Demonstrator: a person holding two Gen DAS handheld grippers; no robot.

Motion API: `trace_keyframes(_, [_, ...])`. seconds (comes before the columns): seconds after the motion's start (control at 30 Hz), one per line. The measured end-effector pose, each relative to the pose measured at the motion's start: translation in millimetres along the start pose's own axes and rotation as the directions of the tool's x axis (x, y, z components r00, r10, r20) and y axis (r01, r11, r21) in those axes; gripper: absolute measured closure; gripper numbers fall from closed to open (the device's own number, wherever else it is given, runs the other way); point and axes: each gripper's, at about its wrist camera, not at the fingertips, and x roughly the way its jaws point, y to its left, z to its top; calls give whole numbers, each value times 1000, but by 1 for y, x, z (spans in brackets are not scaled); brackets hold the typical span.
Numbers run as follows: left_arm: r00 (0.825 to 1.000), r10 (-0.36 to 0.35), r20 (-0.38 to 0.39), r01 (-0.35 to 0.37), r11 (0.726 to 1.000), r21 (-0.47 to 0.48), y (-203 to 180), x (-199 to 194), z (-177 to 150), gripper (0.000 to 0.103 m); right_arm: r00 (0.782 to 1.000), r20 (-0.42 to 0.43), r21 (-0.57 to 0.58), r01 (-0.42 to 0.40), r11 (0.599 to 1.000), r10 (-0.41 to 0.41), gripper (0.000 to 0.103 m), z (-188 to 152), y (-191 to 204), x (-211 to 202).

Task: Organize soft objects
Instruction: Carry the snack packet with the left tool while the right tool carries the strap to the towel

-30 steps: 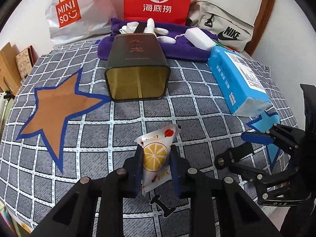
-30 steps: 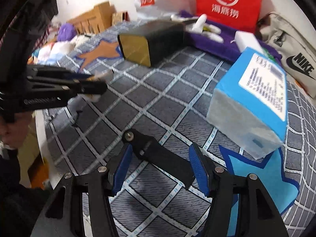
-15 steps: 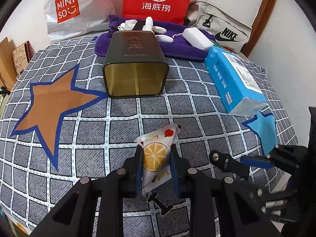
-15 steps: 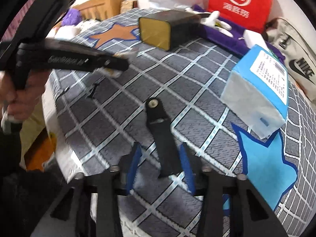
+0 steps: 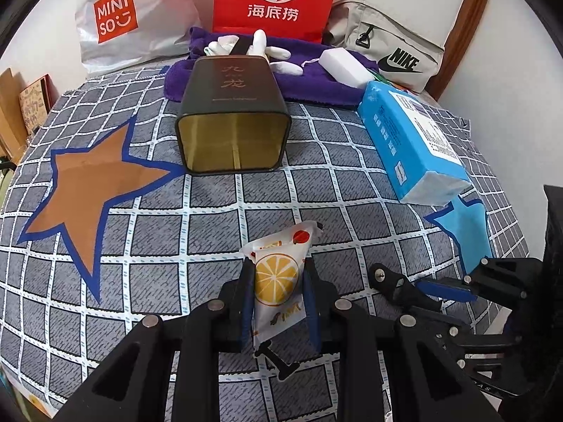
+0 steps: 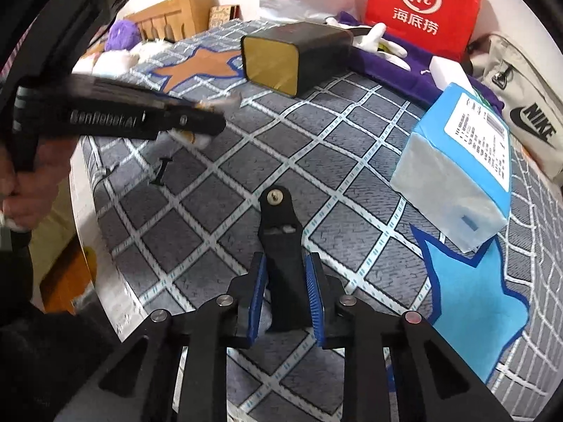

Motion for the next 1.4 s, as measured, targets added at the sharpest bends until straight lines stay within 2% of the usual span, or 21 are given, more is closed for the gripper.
trace_keyframes(0.1, [1000, -9, 7, 10, 1000, -15, 2, 0, 1, 79, 1000, 20, -21, 21, 1000, -21, 81, 0, 4, 1])
trace_keyframes(0.33, [999, 4, 49, -3, 1000, -26, 7, -17, 10, 79, 999, 34, 48, 1, 999, -2, 83, 0, -2, -12])
trace_keyframes(0.67, [996, 38, 84, -33, 997, -63, 16, -33, 29, 79, 995, 79, 147, 41, 988, -53, 83, -3, -33, -48])
trace_keyframes(0.97, [992, 53, 116, -47, 997, -58, 12, -46, 52, 79, 989, 128, 164, 50, 985, -72, 83, 13, -51, -70])
trace_keyframes(1.4, [982, 89, 168, -78, 995, -70, 11, -64, 93, 79, 967, 220, 194, 86, 977, -129, 83, 56, -84, -104])
